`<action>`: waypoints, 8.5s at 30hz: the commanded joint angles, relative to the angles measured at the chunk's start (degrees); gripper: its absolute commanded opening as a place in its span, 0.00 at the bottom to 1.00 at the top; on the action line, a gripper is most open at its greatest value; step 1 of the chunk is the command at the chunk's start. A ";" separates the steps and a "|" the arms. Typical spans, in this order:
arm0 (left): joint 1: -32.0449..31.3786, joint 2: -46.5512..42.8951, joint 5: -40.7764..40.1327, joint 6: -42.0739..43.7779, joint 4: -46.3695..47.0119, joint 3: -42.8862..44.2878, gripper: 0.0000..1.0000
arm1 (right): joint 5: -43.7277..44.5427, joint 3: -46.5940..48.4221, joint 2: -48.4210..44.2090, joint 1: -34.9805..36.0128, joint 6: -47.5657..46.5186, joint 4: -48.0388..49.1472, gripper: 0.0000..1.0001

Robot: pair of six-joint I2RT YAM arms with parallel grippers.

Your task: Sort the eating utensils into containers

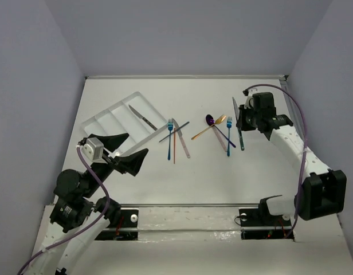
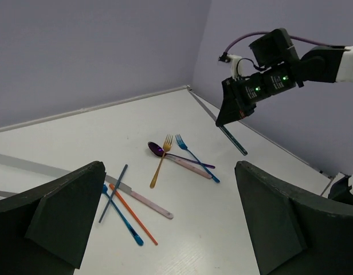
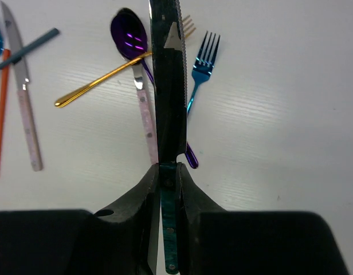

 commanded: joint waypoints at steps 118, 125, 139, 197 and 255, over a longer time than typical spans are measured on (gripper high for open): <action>11.58 6.02 3.18 -0.55 3.90 1.31 0.99 | 31.92 5.71 23.45 37.59 14.79 12.16 0.00; 11.58 5.31 3.35 -0.73 3.81 1.31 0.99 | 43.15 2.01 21.25 39.36 18.57 3.30 0.00; 10.53 4.35 2.83 -0.46 3.90 1.40 0.99 | 55.31 11.15 19.15 39.36 10.61 2.12 0.00; 10.53 4.26 0.54 -0.20 3.46 1.84 0.99 | 20.75 50.48 50.54 38.83 3.19 24.80 0.53; 11.05 4.08 3.00 -0.99 3.81 1.23 0.99 | 30.25 24.16 44.19 30.92 29.38 14.79 0.44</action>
